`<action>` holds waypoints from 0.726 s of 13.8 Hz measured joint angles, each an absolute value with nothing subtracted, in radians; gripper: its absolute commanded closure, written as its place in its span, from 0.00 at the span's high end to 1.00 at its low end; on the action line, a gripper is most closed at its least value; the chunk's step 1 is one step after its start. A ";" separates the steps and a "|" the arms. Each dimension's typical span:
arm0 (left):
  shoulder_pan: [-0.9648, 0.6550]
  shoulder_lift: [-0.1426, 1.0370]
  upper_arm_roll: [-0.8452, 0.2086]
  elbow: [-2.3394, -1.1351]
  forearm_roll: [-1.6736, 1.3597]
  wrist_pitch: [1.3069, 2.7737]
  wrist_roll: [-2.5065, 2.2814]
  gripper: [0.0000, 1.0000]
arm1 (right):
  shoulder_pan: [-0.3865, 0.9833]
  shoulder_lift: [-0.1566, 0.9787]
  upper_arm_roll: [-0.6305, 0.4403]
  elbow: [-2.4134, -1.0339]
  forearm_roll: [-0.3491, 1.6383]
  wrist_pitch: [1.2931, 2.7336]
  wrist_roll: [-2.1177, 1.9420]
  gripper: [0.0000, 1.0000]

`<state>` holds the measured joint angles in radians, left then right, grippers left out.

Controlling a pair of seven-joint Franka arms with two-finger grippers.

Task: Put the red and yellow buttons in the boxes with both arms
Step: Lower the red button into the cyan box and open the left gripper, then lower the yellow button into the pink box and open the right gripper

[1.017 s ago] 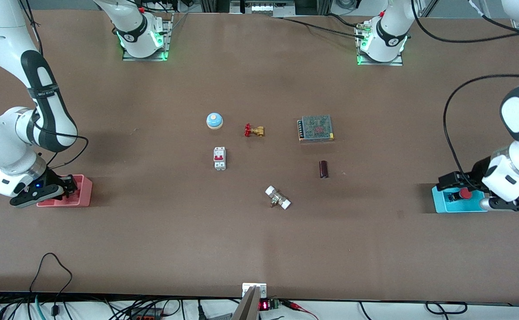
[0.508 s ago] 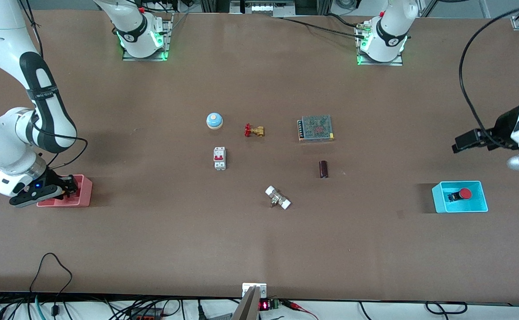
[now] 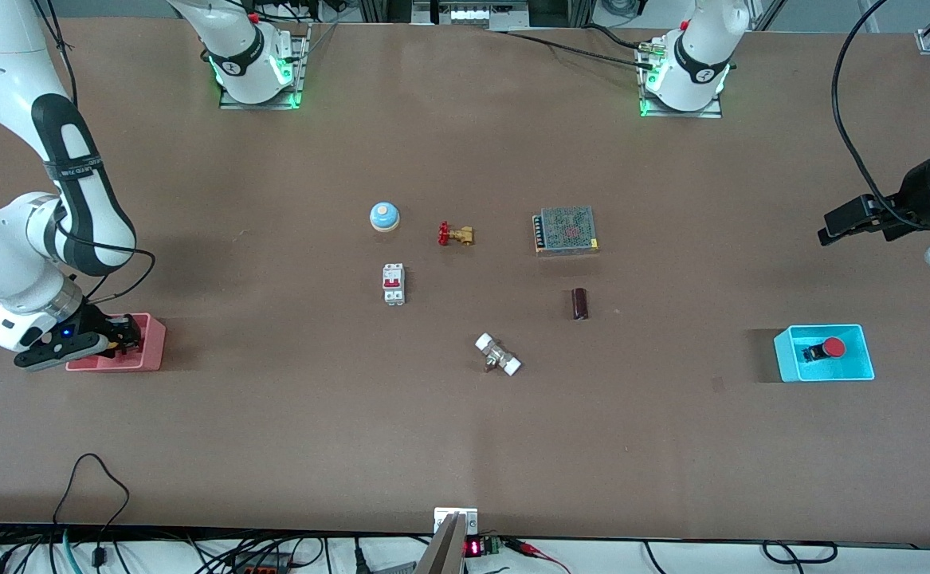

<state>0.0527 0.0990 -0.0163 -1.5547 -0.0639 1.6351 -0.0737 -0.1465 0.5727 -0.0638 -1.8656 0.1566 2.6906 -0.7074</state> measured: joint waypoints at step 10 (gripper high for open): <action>0.055 0.102 -0.018 -1.550 -0.063 1.656 -0.075 1.00 | -0.147 0.577 -0.064 -1.869 0.186 2.691 -0.708 0.27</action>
<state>0.0554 0.1024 -0.0181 -1.5501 -0.0633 1.6558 -0.0748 -0.1466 0.5766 -0.0638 -1.8686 0.1859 2.6907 -0.7079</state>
